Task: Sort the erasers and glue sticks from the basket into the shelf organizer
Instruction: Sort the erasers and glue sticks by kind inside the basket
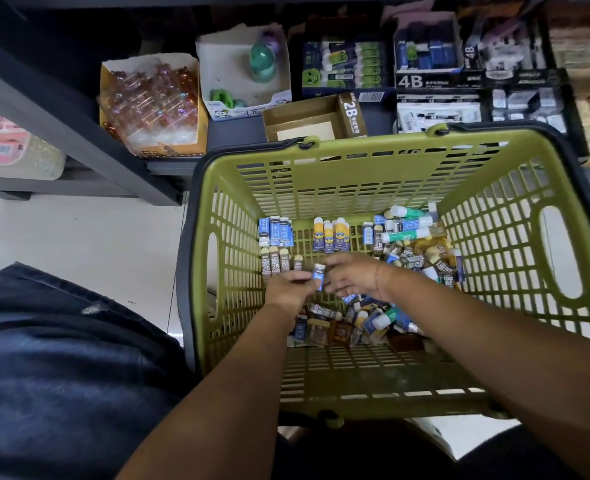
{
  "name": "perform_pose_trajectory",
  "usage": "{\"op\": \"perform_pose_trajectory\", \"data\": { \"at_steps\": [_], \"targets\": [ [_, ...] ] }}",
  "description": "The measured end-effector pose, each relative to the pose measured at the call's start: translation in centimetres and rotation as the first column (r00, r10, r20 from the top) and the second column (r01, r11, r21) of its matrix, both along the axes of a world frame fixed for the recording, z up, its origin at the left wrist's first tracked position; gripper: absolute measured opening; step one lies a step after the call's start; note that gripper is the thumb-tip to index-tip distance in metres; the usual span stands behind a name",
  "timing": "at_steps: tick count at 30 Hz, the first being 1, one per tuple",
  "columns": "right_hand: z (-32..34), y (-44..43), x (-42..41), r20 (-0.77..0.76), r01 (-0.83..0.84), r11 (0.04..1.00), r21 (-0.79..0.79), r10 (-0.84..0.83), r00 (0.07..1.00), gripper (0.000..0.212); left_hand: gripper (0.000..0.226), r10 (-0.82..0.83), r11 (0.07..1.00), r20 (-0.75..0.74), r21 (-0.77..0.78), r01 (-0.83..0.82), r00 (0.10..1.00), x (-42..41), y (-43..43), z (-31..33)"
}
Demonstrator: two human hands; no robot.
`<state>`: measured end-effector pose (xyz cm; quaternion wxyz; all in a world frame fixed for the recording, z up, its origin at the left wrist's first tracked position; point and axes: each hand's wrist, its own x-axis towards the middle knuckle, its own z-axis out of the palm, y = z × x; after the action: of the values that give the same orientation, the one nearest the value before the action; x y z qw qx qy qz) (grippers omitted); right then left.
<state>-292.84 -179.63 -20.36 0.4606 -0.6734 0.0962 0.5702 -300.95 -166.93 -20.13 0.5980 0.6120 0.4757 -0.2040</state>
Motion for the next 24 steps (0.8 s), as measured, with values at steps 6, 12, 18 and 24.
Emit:
{"op": "perform_pose_trajectory", "data": {
  "at_steps": [6,12,18,24],
  "targets": [
    [0.1,-2.8,0.4,0.088,-0.041,0.997,-0.066,0.046,0.995,0.027,0.013,-0.274,0.961,0.059,-0.019,0.275,0.96,-0.3,-1.1,-0.1],
    [0.2,-2.9,1.0,0.134,0.169,0.982,-0.085,-0.157,0.979,0.026,0.031,-0.816,0.519,-0.145,0.245,0.819,0.56,-1.0,-0.9,-0.4],
    [1.4,1.6,2.5,0.215,0.269,0.963,-0.017,-0.259,0.942,0.022,0.025,-0.848,0.413,-0.252,0.236,0.879,0.466,0.1,-1.6,-0.5],
    [0.4,6.7,3.5,0.199,0.45,0.893,-0.002,-0.44,0.875,0.012,0.013,-0.048,0.958,-0.017,0.282,0.051,0.999,0.9,1.0,0.1]
  ]
}}
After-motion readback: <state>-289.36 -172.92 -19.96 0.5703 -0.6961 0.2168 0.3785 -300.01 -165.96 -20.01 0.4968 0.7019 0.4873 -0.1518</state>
